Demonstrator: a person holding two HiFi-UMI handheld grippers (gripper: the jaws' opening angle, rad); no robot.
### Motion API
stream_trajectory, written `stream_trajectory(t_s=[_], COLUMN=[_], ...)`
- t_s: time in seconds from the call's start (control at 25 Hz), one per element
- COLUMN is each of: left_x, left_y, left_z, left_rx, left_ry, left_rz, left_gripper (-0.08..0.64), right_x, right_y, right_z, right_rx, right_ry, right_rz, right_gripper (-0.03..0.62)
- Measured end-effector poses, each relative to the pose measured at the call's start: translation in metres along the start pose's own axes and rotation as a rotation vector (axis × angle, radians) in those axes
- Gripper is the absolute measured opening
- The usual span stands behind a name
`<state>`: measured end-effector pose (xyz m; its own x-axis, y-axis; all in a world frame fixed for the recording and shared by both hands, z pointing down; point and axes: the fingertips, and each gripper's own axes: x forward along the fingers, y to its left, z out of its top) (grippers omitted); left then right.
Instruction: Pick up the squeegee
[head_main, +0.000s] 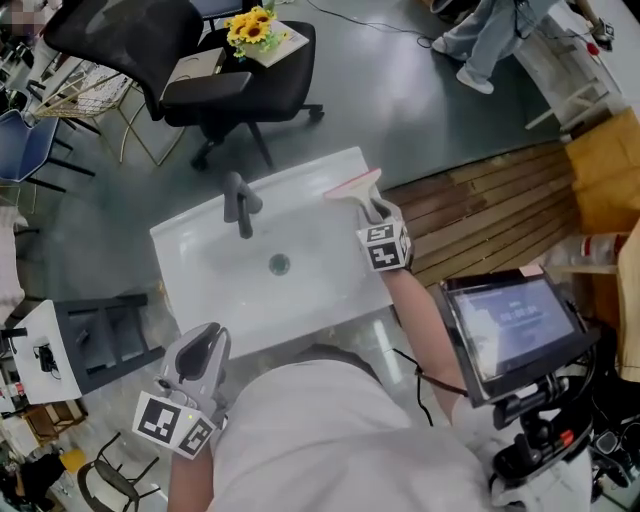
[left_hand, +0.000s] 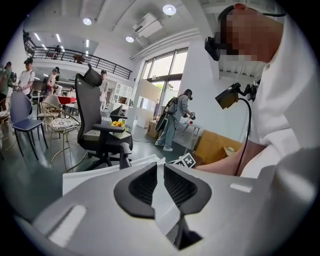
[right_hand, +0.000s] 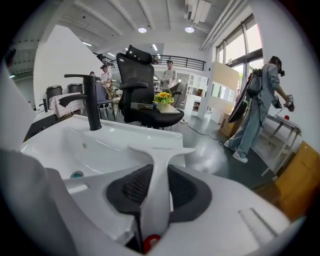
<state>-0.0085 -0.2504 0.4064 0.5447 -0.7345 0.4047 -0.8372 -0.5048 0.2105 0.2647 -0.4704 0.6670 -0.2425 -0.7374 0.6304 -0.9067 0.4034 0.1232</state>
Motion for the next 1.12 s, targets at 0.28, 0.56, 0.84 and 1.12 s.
stream_trajectory(t_s=[0.28, 0.56, 0.84, 1.12], left_x=[0.009, 0.009, -0.022, -0.051], left_y=[0.002, 0.003, 0.008, 0.016], left_z=[0.000, 0.001, -0.005, -0.013], left_rx=[0.003, 0.011, 0.013, 0.007], left_ry=[0.003, -0.004, -0.029, -0.045], left_rz=[-0.027, -0.060, -0.105, -0.141], left_gripper=[0.049, 0.049, 0.049, 0.049], right_x=[-0.005, -0.020, -0.057, -0.087], right_y=[-0.010, -0.011, 0.010, 0.035], right_z=[0.001, 0.005, 0.016, 0.025], right_rx=[0.015, 0.021, 0.020, 0.017], right_ry=[-0.005, -0.016, -0.040, -0.056], right_rz=[-0.029, -0.054, -0.098, -0.126], right_gripper=[0.101, 0.100, 0.100, 0.101])
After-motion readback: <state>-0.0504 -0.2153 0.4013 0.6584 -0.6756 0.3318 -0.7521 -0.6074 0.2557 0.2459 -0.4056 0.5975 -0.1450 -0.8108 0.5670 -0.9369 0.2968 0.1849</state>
